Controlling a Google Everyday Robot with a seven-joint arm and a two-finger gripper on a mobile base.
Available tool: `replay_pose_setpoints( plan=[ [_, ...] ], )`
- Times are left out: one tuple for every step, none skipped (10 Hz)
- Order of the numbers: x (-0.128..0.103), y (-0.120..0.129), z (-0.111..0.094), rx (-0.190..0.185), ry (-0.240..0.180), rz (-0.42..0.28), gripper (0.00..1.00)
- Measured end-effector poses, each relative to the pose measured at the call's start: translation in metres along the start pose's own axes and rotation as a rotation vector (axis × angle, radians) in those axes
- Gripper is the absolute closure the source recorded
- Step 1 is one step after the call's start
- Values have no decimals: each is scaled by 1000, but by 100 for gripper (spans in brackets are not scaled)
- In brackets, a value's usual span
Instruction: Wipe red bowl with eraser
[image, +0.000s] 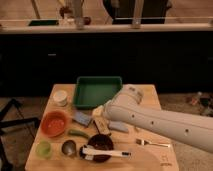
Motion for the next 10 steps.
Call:
replay_pose_setpoints(
  plan=[
    [2, -2, 11, -14, -5, -45, 20],
    [3, -2, 18, -25, -10, -65, 20],
    [5, -3, 27, -39, -19, -91, 20],
    [8, -4, 41, -64, -35, -119, 20],
    [9, -5, 53, -84, -49, -143, 20],
    [10, -6, 61, -99, -59, -162, 20],
    [10, -7, 71, -122, -74, -187, 20],
    [9, -5, 80, -141, -87, -205, 20],
    [7, -5, 87, -155, -98, -222, 20],
    [5, -9, 96, -164, -111, -242, 20]
  ],
)
